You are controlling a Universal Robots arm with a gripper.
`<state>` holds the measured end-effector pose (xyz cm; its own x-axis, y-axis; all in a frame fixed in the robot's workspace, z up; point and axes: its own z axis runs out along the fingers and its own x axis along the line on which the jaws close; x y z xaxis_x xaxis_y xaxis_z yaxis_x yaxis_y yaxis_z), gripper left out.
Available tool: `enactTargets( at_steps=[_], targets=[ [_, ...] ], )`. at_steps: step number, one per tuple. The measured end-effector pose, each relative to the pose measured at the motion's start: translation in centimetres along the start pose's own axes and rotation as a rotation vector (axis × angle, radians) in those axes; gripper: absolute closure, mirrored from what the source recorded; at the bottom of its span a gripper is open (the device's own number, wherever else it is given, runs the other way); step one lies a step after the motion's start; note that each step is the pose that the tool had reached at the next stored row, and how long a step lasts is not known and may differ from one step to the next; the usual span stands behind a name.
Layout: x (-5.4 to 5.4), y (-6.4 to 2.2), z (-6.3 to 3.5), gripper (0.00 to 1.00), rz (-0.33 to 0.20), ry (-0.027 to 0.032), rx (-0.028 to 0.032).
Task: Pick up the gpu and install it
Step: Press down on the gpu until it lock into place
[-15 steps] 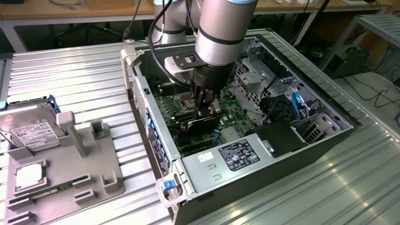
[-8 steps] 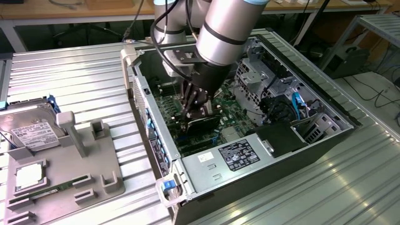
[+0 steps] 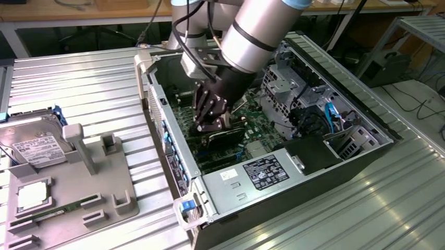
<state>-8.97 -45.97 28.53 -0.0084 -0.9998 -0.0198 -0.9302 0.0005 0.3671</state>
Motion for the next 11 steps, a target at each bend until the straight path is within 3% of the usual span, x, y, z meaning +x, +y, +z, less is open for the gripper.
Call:
enactTargets(
  at_steps=[2,4,8,11],
  targets=[
    [0.0,-0.01,0.00,0.89,0.001,0.0001,-0.0343],
    [0.0,-0.05,-0.02,0.89,0.002,0.0003,-0.0761],
    [0.0,-0.42,-0.16,0.89,0.003,0.0002,-0.1470],
    [0.0,-1.11,-0.44,0.89,0.004,0.0002,-0.1931]
  ],
)
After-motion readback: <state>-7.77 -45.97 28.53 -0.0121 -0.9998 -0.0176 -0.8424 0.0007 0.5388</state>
